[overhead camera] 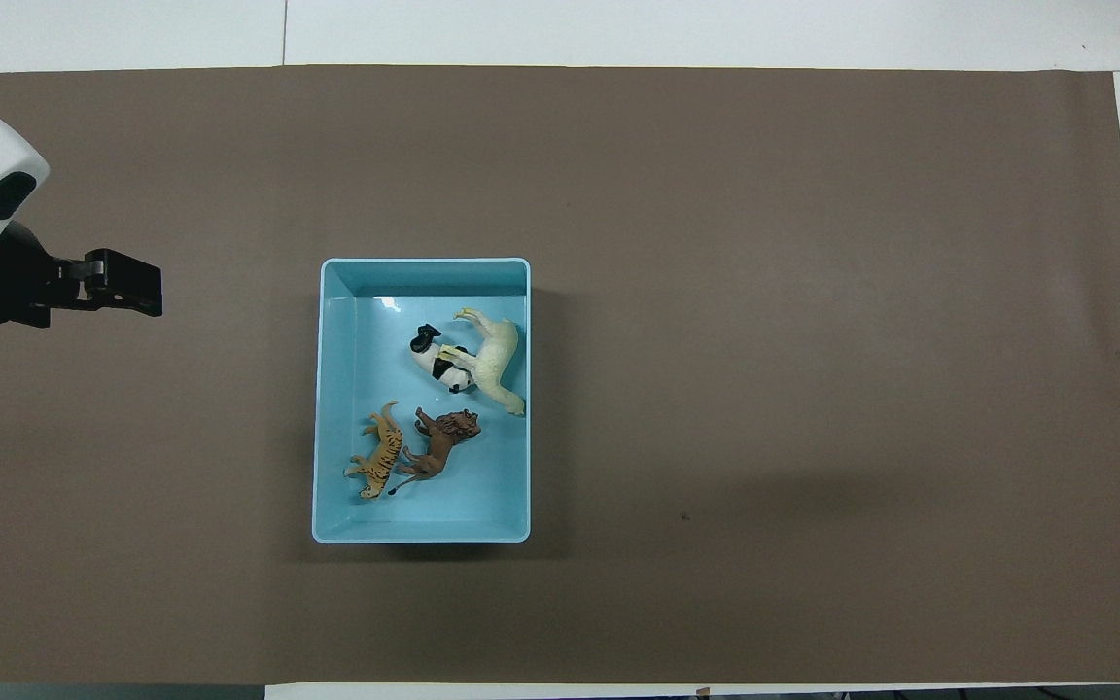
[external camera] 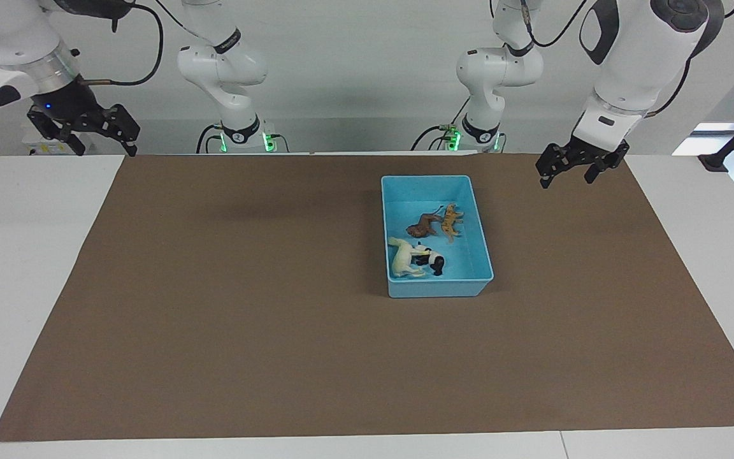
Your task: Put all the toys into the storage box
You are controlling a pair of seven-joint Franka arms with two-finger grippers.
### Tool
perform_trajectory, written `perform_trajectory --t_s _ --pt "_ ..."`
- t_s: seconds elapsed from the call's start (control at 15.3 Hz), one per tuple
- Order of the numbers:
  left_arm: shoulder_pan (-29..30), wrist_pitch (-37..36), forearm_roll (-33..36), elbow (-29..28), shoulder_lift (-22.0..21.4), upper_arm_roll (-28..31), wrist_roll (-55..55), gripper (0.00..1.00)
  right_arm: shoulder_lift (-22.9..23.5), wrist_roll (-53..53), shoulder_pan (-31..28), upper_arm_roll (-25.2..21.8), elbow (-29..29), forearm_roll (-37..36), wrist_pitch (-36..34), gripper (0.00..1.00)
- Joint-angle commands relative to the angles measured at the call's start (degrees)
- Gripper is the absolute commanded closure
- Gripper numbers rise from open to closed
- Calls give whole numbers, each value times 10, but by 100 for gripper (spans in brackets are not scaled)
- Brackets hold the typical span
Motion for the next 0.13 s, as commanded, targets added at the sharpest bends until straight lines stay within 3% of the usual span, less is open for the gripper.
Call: perform_trajectory --t_s 0.0,0.07 --pt "6 -10 -9 0 -6 -1 5 0 -5 -9 -10 9 -6 0 1 0" --pt "6 -10 -9 -1 -6 -1 5 0 -5 -9 -9 9 -6 0 1 0"
